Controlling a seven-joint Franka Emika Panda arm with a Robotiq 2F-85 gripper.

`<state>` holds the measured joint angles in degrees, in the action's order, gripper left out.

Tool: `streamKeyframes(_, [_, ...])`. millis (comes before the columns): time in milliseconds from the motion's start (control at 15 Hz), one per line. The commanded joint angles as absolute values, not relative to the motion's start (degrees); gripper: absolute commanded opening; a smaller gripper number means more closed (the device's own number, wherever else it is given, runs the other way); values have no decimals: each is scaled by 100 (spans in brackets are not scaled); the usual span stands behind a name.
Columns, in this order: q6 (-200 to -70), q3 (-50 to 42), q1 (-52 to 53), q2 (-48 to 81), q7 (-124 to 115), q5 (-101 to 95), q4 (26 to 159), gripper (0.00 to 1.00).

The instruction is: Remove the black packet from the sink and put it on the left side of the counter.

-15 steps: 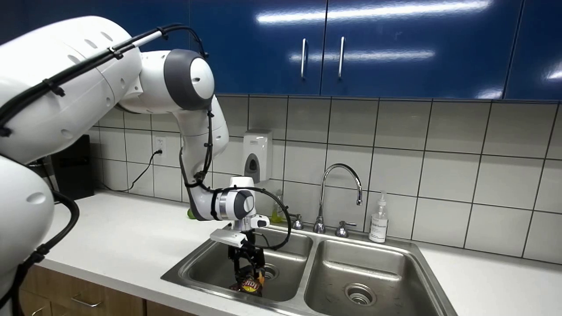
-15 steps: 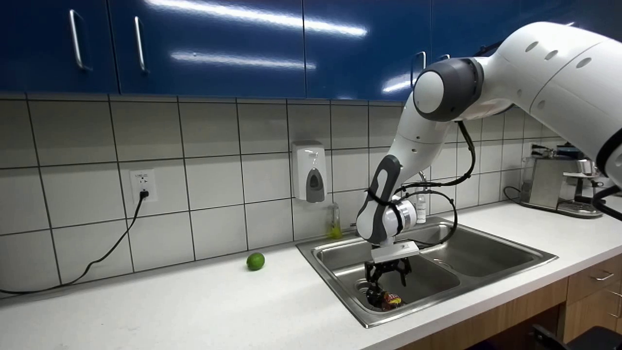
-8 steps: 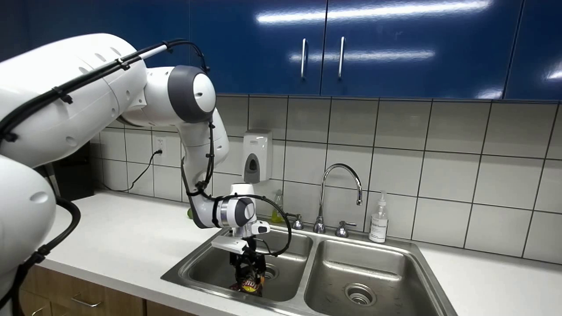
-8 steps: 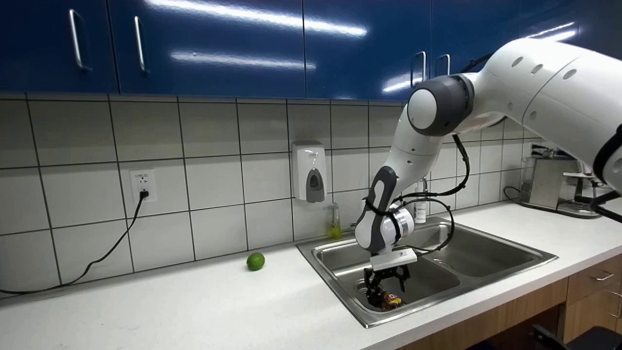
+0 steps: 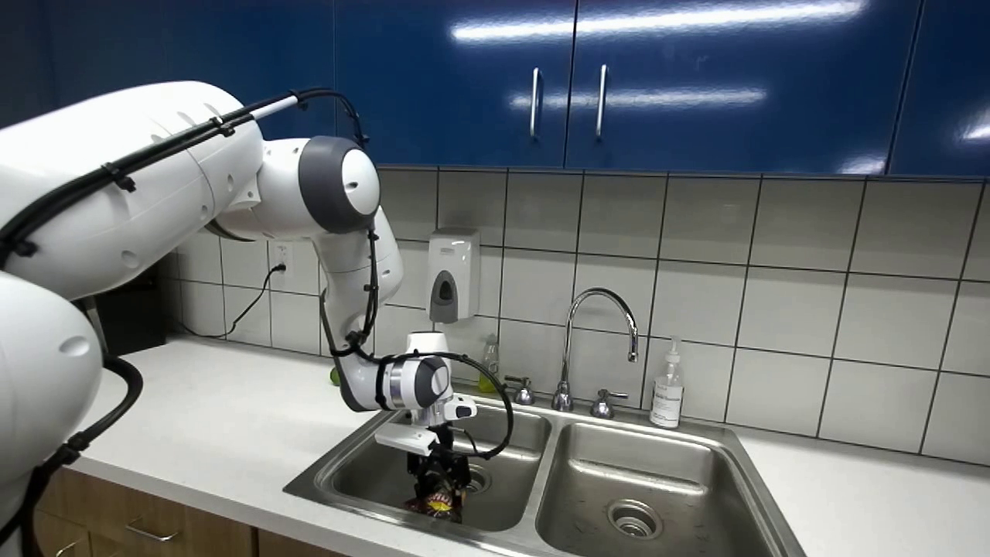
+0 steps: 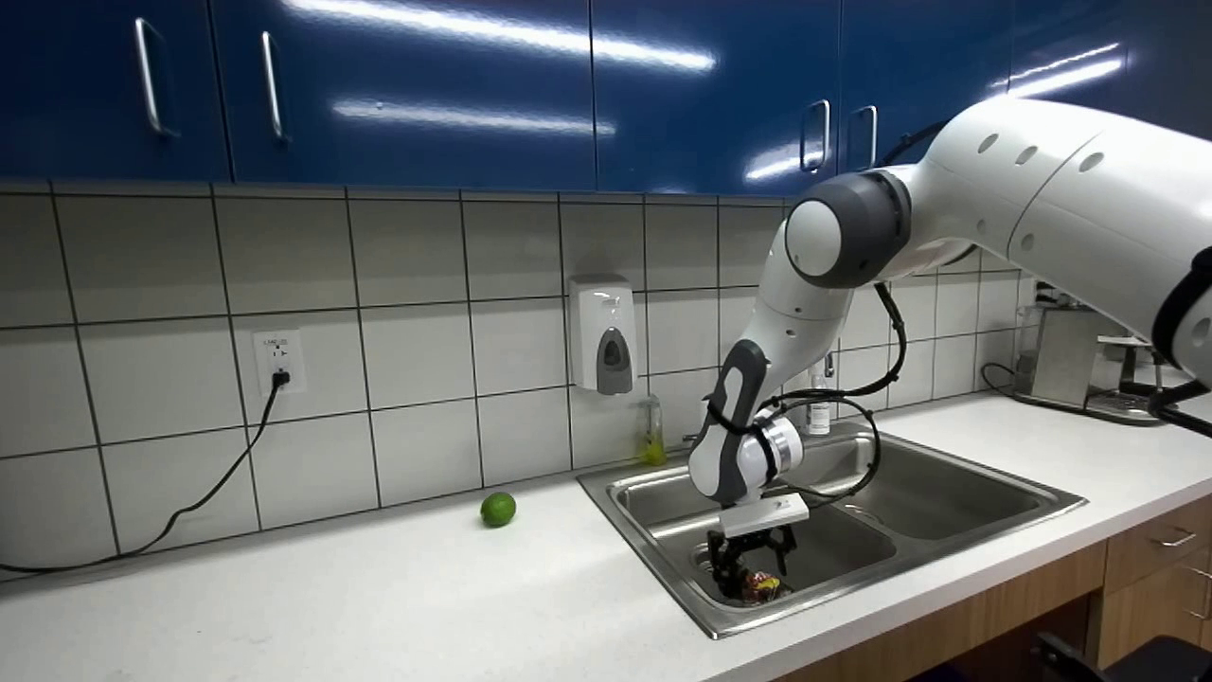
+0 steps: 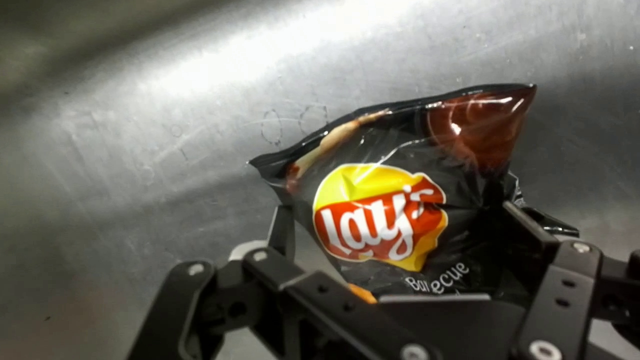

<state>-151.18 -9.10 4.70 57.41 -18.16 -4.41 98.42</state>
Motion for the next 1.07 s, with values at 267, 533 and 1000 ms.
streamKeyframes(267, [-15141,-1002,635,5904,-1935,-284,9576,42])
streamKeyframes(533, [-15134,-1011,690,5870,-1967,-280,9536,13])
streamKeyframes(1000, [-15122,-1051,828,5826,-2068,-296,9510,0])
